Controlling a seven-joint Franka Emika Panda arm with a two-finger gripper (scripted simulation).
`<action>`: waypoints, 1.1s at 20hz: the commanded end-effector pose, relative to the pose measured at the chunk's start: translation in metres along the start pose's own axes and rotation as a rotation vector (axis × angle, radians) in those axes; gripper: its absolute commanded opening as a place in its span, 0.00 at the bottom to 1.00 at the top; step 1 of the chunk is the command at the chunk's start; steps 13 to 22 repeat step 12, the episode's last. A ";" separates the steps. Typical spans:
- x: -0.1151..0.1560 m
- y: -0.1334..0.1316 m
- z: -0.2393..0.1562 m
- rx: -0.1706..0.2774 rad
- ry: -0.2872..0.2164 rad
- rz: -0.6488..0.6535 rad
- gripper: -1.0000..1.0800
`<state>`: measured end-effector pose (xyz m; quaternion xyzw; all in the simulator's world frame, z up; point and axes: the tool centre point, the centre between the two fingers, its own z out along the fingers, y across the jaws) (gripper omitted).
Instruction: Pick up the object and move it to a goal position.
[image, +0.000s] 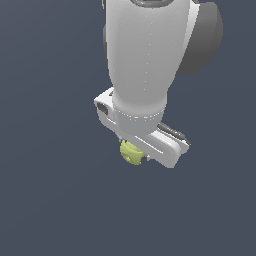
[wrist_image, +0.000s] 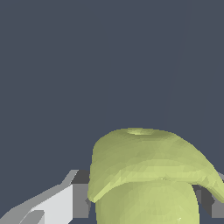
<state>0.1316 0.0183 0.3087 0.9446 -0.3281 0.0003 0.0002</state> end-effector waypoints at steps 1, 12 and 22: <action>0.002 -0.002 -0.006 0.000 0.000 0.000 0.00; 0.006 -0.006 -0.014 0.000 -0.001 0.000 0.00; 0.006 -0.006 -0.014 0.000 -0.001 0.000 0.00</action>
